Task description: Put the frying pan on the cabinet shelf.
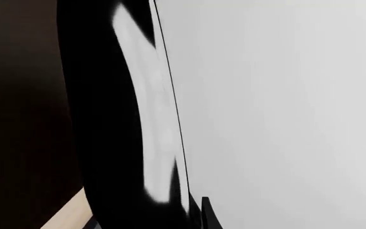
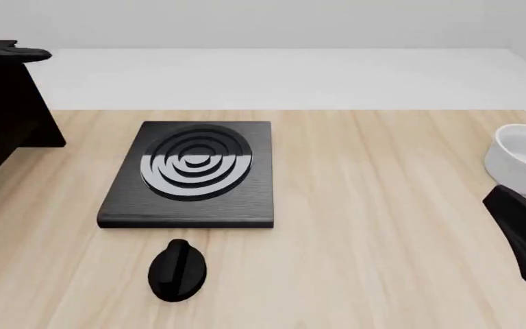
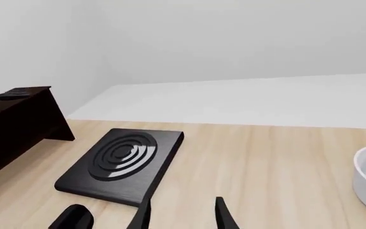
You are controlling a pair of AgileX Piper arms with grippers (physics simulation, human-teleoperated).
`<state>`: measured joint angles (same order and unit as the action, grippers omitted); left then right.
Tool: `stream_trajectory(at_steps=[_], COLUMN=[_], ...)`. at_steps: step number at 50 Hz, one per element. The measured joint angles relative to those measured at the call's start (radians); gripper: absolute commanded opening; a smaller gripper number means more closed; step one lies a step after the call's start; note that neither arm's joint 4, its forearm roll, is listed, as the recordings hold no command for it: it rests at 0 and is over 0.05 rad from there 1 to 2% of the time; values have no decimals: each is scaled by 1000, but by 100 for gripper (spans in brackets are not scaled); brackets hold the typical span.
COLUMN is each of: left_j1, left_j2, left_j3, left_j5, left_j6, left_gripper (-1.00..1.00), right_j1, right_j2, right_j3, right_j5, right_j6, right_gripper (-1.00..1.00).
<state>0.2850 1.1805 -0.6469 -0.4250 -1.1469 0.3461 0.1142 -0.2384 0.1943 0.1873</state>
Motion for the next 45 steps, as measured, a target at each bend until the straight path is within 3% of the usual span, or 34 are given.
stream_trajectory(at_steps=[38, 39, 45], left_j1=[63, 63, 74], left_j2=[82, 83, 89], left_j3=[105, 107, 111], left_j5=[-160, -162, -186], left_j6=[-31, -30, -25], left_gripper=[-100, 100, 100], right_j1=[2, 2, 3], right_j2=[-1, -1, 2], right_j3=[11, 11, 13], right_j5=[-8, -8, -12], right_j6=[-8, -8, -8], right_gripper=[100, 100, 100])
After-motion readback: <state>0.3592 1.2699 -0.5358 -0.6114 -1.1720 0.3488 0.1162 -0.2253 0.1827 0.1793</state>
